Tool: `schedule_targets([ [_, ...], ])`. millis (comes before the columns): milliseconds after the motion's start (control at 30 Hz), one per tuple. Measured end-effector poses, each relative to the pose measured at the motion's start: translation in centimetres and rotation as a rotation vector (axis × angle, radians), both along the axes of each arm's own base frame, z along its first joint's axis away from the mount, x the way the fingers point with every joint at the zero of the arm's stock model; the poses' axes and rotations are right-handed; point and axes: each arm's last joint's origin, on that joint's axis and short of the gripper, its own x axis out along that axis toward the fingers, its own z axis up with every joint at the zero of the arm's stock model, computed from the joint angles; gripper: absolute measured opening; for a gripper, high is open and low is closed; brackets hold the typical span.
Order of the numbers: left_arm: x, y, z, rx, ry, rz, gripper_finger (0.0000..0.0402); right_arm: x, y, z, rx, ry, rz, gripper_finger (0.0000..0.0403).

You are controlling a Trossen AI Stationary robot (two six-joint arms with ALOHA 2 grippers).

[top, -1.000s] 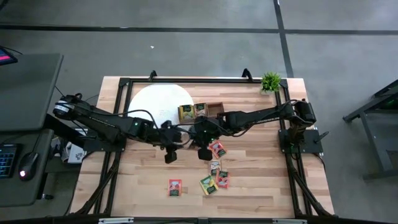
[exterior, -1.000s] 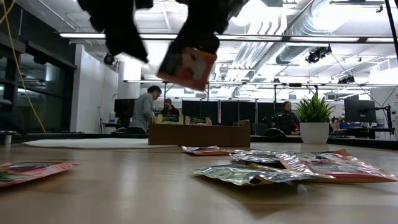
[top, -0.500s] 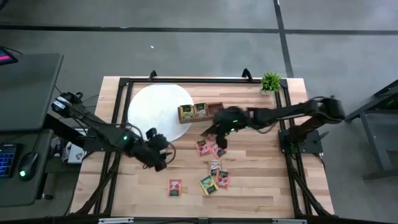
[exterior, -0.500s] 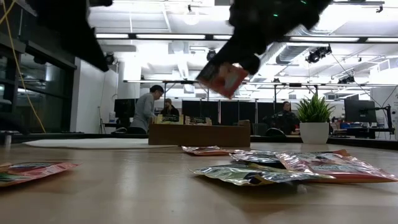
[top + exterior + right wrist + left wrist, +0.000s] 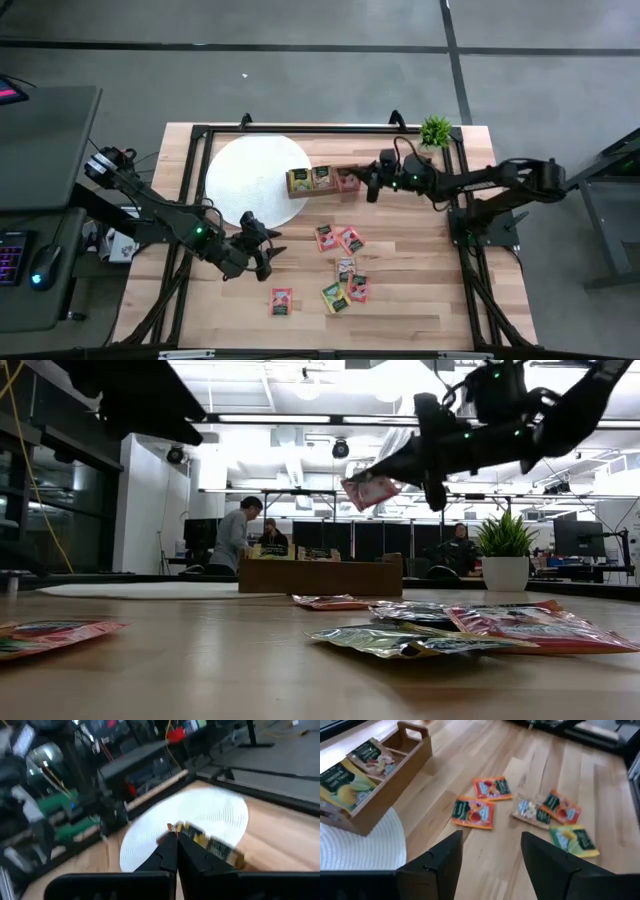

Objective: Pick & Place Tea
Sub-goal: Put the orange tea bag into the right compartment of the wooden organizer

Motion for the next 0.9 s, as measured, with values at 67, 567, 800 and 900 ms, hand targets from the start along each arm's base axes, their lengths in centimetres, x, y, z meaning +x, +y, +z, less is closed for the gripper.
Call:
schedule_targets([
  [67, 0.1, 0.0, 0.1, -0.004, -0.015, 0.006, 0.0198, 0.1, -1.0, -0.2, 0.01, -0.025, -0.007, 0.0],
  [567, 0.3, -0.2, 0.4, -0.03, -0.052, 0.01, 0.0198, 1.9, -5.4, -3.1, 0.075, 0.011, -0.028, 0.0],
  [800, 0.3, -0.2, 0.4, -0.03, -0.053, 0.01, 0.0198, 1.3, -6.2, -3.9, 0.106, 0.081, -0.068, 0.0],
  [900, 0.3, -0.2, 0.4, -0.029, -0.053, 0.009, 0.0198, 1.2, -6.3, -4.0, 0.107, 0.094, -0.074, 0.0],
])
